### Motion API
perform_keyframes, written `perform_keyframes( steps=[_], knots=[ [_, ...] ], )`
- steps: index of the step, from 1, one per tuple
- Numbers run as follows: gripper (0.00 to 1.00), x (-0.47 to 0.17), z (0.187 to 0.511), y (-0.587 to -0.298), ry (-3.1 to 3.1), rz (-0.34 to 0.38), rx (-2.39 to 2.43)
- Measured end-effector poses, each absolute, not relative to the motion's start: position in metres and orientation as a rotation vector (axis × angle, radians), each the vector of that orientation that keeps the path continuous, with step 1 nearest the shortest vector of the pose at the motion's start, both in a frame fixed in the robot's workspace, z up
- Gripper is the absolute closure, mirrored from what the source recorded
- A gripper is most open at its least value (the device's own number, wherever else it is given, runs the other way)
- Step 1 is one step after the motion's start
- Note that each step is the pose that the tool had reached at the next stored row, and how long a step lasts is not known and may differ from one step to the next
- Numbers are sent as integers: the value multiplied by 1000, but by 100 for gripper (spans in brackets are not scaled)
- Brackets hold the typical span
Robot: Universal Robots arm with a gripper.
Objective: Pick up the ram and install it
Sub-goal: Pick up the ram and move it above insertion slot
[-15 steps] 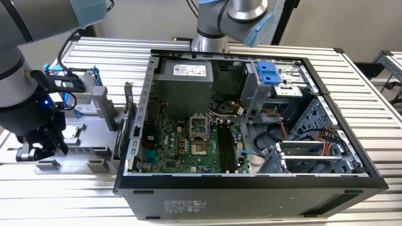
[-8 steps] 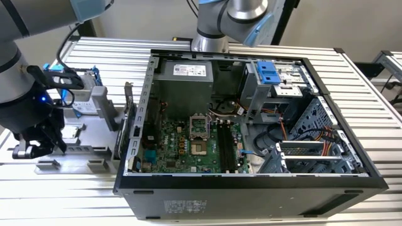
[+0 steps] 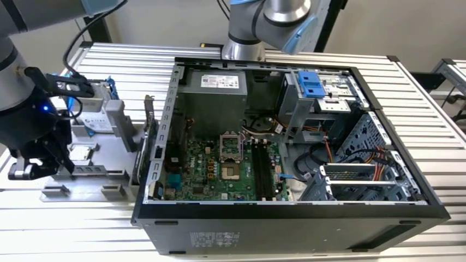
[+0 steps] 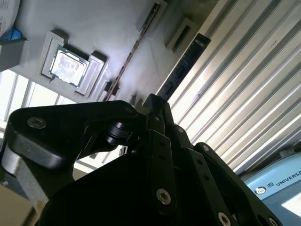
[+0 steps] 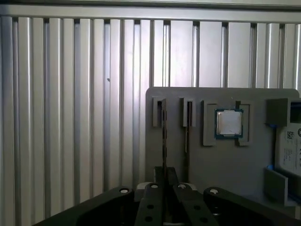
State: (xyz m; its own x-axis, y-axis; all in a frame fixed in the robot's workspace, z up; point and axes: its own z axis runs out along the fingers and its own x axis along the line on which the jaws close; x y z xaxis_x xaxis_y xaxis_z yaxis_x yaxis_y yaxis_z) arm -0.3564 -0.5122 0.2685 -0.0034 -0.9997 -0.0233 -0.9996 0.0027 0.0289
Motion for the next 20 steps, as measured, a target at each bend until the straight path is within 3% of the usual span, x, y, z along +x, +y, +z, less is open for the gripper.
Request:
perform_keyframes(
  steps=[20],
  knots=[
    [100, -356, 300, -512, -2222, -58, 2215]
  ],
)
